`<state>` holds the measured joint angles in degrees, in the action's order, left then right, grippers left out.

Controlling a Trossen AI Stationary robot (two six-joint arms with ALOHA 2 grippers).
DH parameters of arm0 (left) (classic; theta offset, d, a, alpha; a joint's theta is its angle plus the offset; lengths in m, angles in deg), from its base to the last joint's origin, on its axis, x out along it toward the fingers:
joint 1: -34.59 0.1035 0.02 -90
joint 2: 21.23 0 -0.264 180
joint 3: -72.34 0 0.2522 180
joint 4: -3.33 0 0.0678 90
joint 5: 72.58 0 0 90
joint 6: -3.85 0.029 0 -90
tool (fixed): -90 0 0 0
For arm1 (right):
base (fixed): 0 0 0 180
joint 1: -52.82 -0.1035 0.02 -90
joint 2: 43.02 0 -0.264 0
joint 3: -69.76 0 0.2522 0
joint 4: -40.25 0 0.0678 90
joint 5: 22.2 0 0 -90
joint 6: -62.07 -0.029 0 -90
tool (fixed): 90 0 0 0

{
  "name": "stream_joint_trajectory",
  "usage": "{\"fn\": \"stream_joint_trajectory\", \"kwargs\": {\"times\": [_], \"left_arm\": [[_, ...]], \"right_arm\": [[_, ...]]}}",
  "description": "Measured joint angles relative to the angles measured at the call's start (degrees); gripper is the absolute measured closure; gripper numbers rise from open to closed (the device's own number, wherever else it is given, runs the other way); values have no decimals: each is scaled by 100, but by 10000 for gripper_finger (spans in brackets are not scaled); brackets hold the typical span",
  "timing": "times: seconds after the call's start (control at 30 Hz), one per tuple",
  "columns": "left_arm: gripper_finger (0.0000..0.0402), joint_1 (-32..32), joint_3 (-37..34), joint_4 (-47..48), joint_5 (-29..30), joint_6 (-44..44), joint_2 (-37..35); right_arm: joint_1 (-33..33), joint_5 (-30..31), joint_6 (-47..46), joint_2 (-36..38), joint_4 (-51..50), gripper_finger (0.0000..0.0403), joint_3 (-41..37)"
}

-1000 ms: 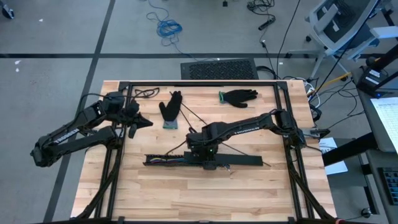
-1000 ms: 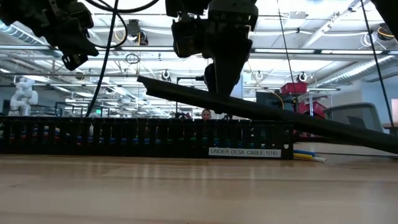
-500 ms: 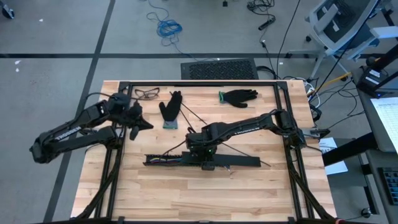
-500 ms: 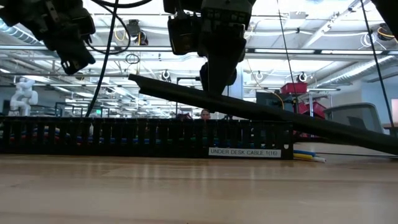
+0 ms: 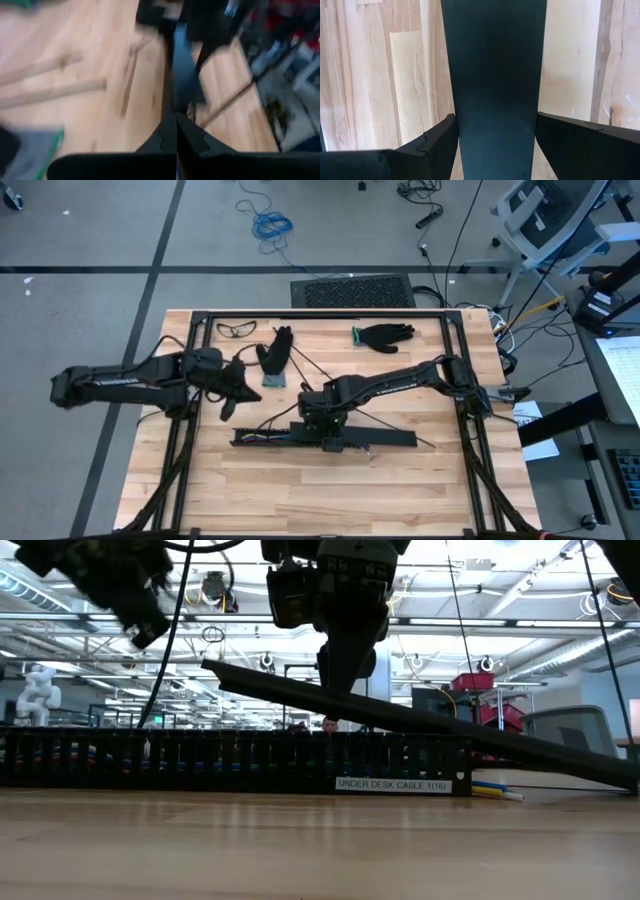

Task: Ziptie cables
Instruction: Insert the black cover of the black cable duct

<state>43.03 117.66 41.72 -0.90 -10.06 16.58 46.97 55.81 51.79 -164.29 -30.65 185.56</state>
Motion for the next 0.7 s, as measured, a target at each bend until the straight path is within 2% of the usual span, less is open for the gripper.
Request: {"fn": "stream_joint_trajectory", "kwargs": {"times": [0.13, 0.33, 0.47, 0.7], "left_arm": [[402, -541, -34, -339, 599, -421, 133], [402, -1290, -790, -1565, 1031, -1404, 411], [402, -1454, -815, -1714, 1365, -1564, 519], [402, -1626, -811, -1868, 1413, -1559, 811]], "right_arm": [[15, 9, 0, 0, 2, 163, 0], [9, -11, -44, 0, -4, 163, 0], [-52, -19, -67, 0, 0, 163, 0], [-118, -17, -92, -47, 3, 163, -10]]}}
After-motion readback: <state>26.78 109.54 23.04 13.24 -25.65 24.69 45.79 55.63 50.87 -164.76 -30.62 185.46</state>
